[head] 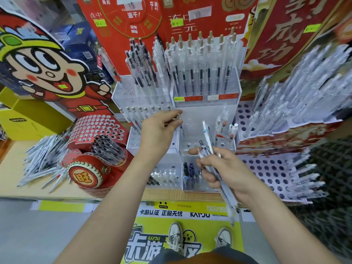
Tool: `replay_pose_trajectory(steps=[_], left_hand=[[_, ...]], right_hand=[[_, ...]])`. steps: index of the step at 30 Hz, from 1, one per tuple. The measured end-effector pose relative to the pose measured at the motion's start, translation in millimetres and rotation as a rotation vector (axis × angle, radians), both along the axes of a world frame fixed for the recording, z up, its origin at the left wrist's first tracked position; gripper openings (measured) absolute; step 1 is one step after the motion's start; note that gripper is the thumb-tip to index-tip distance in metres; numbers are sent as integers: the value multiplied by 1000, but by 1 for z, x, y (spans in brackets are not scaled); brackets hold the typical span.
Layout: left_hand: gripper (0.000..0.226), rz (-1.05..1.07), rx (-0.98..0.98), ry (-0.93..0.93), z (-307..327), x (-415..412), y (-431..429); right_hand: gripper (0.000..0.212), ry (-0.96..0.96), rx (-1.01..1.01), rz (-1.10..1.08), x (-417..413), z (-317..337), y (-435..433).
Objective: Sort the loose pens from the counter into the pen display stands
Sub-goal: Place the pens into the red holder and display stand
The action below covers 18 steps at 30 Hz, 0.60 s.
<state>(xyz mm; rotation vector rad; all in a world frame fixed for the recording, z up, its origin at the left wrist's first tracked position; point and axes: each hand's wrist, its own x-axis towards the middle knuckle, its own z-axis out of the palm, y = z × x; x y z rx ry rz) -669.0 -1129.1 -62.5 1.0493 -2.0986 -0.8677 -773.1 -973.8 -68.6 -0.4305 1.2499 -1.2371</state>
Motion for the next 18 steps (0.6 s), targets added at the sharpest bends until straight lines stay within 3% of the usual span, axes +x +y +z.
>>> replay_pose_trajectory(steps=[7, 12, 14, 16, 18], left_hand=[[28, -23, -12, -130, 0, -1, -3], [37, -2, -76, -178, 7, 9, 6], [28, 54, -159, -76, 16, 15, 20], [19, 32, -38, -7, 26, 16, 34], [20, -62, 195, -66, 31, 11, 42]], right_hand=[[29, -188, -74, 28, -3, -2, -1], [33, -147, -103, 79, 0, -4, -2], [29, -98, -111, 107, 0, -2, -1], [25, -62, -127, 142, -1, -1, -1], [21, -26, -148, 188, -1, 2, -2]])
